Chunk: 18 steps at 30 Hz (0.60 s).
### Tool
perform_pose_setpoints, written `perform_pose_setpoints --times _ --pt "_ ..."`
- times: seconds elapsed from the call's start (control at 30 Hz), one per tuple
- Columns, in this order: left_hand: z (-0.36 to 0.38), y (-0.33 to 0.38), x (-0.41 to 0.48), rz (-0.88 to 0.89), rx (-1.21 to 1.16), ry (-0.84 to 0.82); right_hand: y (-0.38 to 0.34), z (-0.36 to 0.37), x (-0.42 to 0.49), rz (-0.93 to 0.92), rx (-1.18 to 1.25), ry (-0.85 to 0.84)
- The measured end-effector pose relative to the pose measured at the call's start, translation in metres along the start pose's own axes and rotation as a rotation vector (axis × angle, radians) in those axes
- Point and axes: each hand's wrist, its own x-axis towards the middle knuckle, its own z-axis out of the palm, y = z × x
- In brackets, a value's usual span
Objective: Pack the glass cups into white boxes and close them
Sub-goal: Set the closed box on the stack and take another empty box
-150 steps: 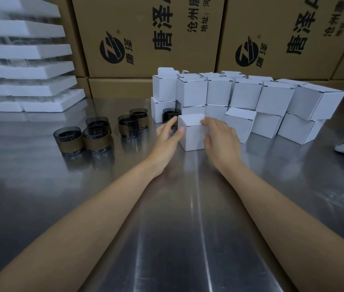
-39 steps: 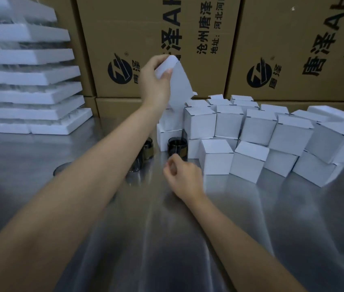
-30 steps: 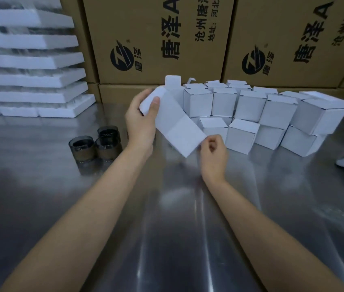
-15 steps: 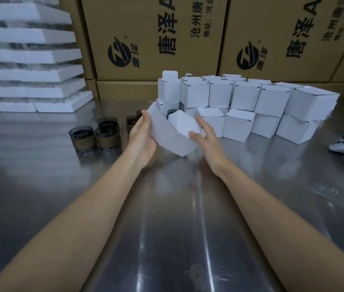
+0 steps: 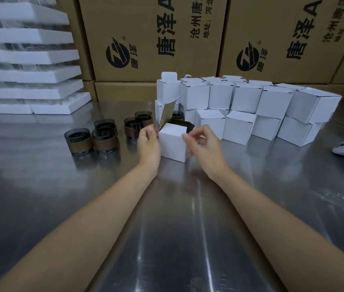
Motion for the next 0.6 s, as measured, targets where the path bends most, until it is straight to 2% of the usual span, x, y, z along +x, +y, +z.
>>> perform_pose_setpoints --times 0.07,0.13,0.2,0.3,0.4,0.47,0.53,0.6 --pt "0.001 0.003 0.000 -0.021 -0.037 0.032 0.003 0.001 0.003 0.051 0.082 0.117" --pt "0.000 0.004 0.000 0.010 0.011 0.071 0.007 -0.002 0.007 0.046 -0.018 0.228" --pt "-0.002 0.004 -0.001 0.013 0.046 0.051 0.009 -0.006 0.011 0.061 -0.076 0.186" --pt "0.000 0.004 -0.004 0.040 0.088 -0.069 0.012 -0.005 0.011 0.119 -0.048 0.007" --pt "0.004 0.004 -0.010 0.096 0.202 -0.156 0.012 -0.003 0.011 0.119 0.024 0.068" --pt "0.004 0.004 -0.011 0.118 0.269 -0.142 0.010 -0.005 0.010 0.121 0.065 0.104" --pt "0.001 0.004 -0.011 0.187 0.288 -0.130 0.010 -0.007 0.010 0.102 0.041 0.104" --pt "-0.001 0.004 -0.011 0.229 0.294 -0.197 0.009 -0.007 0.007 0.044 -0.015 0.121"
